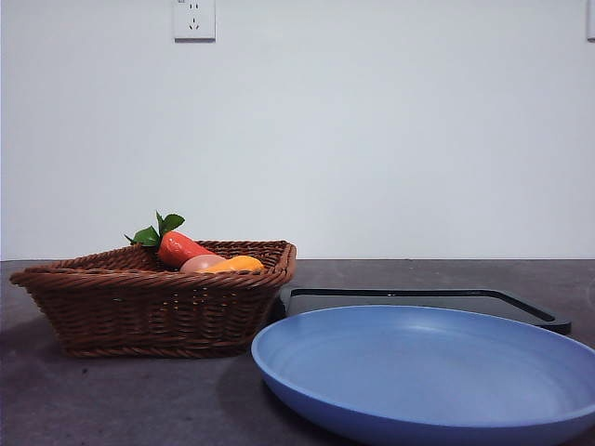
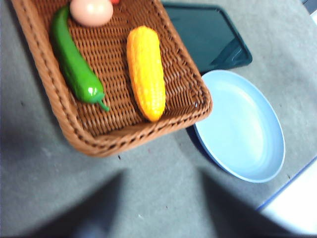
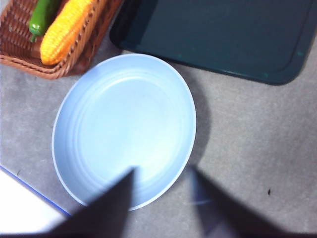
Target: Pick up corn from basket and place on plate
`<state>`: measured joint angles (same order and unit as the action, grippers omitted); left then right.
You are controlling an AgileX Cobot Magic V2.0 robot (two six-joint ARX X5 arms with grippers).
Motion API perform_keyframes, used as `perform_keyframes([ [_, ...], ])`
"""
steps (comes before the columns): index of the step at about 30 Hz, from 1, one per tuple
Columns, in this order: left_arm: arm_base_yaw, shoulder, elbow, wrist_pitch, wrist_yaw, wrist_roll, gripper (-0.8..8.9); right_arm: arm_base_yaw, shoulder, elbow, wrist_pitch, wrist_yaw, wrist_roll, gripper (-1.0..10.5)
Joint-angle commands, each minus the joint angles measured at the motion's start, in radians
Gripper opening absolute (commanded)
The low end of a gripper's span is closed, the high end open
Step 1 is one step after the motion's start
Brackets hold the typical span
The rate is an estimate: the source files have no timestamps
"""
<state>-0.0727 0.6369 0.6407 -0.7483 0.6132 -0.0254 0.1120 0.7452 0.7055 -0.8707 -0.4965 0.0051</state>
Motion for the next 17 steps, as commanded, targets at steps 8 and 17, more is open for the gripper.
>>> perform_keyframes([
  [8, -0.002, 0.011, 0.019, 0.016, 0.007, -0.010, 4.29, 0.063, 0.295, 0.017, 0.116, 0.000, 0.018, 2.9],
  [17, -0.002, 0.011, 0.019, 0.016, 0.007, -0.010, 4.29, 0.075, 0.621, 0.017, 0.250, -0.002, 0.018, 2.9],
])
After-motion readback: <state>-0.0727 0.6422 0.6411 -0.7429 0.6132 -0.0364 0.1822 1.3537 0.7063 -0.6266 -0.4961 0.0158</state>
